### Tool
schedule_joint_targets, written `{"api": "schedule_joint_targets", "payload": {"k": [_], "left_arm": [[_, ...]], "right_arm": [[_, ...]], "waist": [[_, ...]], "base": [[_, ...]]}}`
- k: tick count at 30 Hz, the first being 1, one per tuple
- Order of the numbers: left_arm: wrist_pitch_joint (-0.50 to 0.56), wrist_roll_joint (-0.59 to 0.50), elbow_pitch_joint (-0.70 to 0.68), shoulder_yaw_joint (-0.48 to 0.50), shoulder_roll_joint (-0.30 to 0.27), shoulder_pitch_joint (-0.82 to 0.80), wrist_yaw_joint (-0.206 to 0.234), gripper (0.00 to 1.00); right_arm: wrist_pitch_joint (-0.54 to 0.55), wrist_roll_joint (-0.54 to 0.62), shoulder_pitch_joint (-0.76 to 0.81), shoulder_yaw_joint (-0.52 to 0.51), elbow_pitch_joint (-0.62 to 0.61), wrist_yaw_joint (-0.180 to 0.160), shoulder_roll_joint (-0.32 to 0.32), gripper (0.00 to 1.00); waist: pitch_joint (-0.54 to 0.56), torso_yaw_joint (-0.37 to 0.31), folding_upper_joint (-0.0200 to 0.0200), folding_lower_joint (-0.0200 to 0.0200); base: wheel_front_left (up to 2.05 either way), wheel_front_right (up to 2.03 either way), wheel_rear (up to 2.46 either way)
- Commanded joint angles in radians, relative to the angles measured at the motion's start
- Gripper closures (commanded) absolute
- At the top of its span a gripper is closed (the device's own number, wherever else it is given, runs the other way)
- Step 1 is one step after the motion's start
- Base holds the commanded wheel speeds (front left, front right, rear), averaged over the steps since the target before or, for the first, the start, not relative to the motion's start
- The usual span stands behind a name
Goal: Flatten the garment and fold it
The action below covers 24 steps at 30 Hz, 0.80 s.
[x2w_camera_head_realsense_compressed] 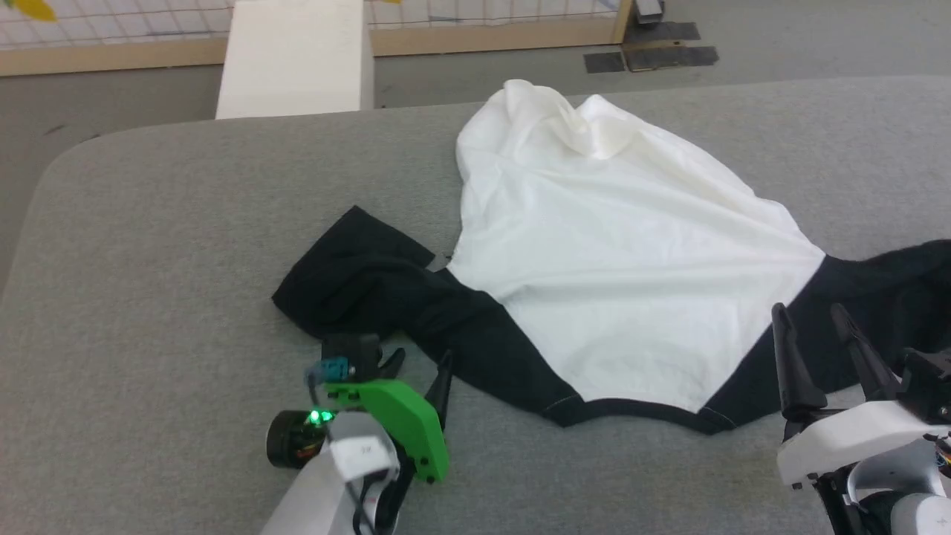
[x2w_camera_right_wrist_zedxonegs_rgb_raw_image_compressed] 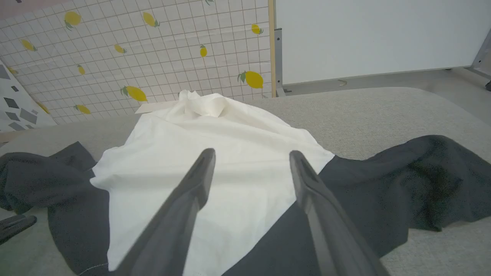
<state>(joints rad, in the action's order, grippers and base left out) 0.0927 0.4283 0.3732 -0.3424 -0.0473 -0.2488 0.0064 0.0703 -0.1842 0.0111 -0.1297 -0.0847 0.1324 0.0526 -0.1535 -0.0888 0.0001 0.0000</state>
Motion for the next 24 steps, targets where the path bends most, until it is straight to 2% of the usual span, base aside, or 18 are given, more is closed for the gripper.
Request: {"api": "schedule_joint_targets", "payload": {"k": [1,8,14,15,16,17,18,24], "left_arm": [[0.032,-0.002,0.016,-0.004,-0.004,-0.034,0.021,0.0],[0.203,-0.014,0.079,0.003,-0.02,-0.094,0.116,0.0],[0.309,0.012,0.073,-0.017,-0.021,-0.104,0.102,0.0],[0.32,0.013,0.07,-0.027,-0.022,-0.105,0.093,0.39],[0.322,0.012,0.067,-0.032,-0.022,-0.106,0.087,0.59],[0.318,0.007,0.063,-0.04,-0.023,-0.109,0.08,0.91],[0.307,0.005,0.058,-0.045,-0.023,-0.11,0.074,1.0],[0.216,0.01,0.035,-0.033,-0.027,-0.098,0.066,1.0]], "right_arm": [[-0.006,-0.006,0.004,0.006,-0.009,-0.002,-0.002,0.0],[-0.002,-0.019,-0.009,0.034,-0.014,-0.002,-0.002,0.0],[-0.006,-0.031,-0.012,0.045,-0.016,-0.002,-0.002,0.0],[-0.007,-0.034,-0.012,0.046,-0.016,-0.002,-0.002,0.0],[-0.008,-0.035,-0.012,0.046,-0.016,-0.002,-0.002,0.0],[-0.008,-0.036,-0.012,0.046,-0.016,-0.002,-0.002,0.0],[-0.009,-0.039,-0.012,0.045,-0.016,-0.002,-0.002,0.0],[-0.003,-0.04,0.002,0.036,-0.022,-0.002,-0.002,0.0]], "waist": [[-0.009,-0.03,-0.0001,0.0],[-0.027,-0.074,-0.0001,0.0],[-0.034,-0.088,-0.0001,0.0],[-0.035,-0.088,-0.0001,0.0],[-0.035,-0.087,-0.0001,0.0],[-0.034,-0.085,-0.0001,0.0],[-0.033,-0.082,-0.0001,0.0],[-0.024,-0.045,-0.0001,0.0]], "base": [[0.0,0.0,0.0],[0.0,0.0,0.0],[0.0,0.0,0.0],[0.0,0.0,0.0],[0.0,0.0,0.0],[0.0,0.0,0.0],[0.0,0.0,0.0],[0.0,0.0,0.0]]}}
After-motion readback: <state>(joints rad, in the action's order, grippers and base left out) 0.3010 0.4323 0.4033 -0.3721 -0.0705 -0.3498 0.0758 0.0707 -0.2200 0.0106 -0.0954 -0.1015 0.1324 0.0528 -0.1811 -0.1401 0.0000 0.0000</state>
